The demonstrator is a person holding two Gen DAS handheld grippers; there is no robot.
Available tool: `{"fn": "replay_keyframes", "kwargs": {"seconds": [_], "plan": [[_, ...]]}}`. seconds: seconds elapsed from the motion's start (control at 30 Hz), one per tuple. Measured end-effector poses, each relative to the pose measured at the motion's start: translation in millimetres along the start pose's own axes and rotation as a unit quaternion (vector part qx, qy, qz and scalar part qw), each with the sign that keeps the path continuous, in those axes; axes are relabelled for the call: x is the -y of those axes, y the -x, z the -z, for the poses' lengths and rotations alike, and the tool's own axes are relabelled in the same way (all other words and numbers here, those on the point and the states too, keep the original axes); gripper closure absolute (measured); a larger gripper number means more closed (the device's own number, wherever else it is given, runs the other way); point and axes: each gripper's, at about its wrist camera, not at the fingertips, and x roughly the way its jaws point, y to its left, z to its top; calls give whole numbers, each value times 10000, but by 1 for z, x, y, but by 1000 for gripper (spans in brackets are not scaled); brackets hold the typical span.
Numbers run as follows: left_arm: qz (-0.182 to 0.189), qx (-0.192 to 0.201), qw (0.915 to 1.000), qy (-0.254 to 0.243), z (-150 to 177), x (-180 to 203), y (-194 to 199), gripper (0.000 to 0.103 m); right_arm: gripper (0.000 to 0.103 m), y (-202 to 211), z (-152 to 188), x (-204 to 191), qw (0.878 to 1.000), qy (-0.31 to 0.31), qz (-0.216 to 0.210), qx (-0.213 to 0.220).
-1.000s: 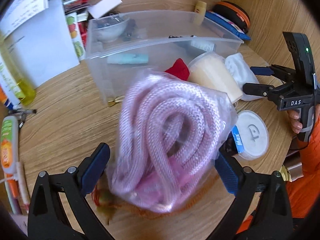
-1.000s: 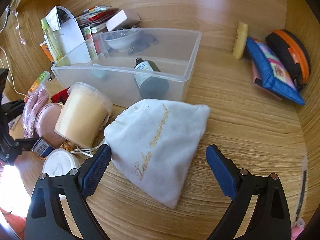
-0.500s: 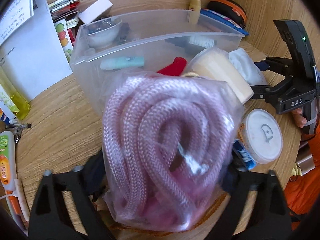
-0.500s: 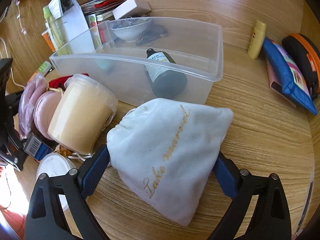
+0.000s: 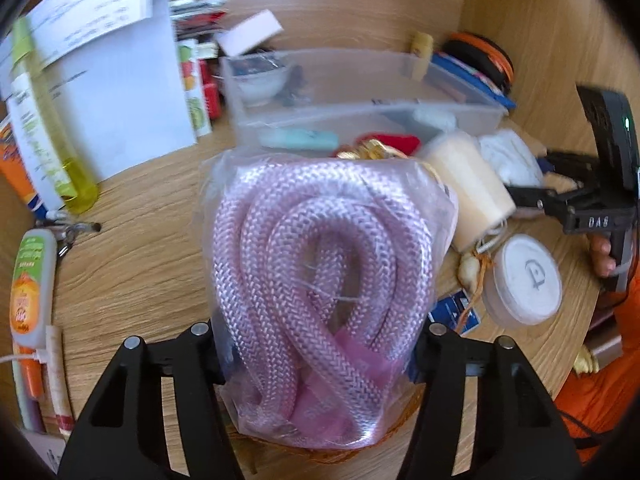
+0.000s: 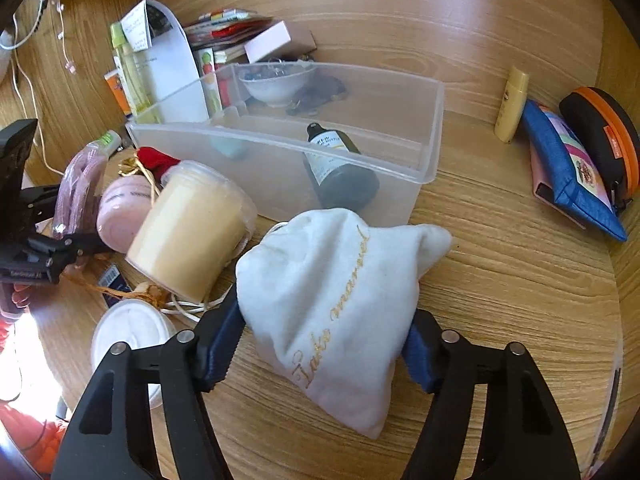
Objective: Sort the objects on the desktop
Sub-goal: 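Lift and carry the bagged rope and white pouch with both tools toward the clear box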
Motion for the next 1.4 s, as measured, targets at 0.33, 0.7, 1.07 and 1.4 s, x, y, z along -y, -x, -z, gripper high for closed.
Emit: {"fn": "replay_keyframes", "kwargs": {"seconds": [0.33, 0.7, 1.07, 1.4], "plan": [[-23, 577, 9980, 263, -9, -1, 31, 44, 42, 22, 4, 0, 9989, -192, -317, 270], [8, 862, 9955, 399, -20, 1, 37, 44, 42, 57, -3, -11, 9972, 16, -255, 705], [-10, 1134, 9923, 492, -43, -2, 47, 44, 42, 68, -20, -14, 9950, 103, -203, 971], [32, 1304, 9902, 500, -64, -3, 47, 44, 42, 84, -35, -8, 9904, 41, -305, 1350]]}}
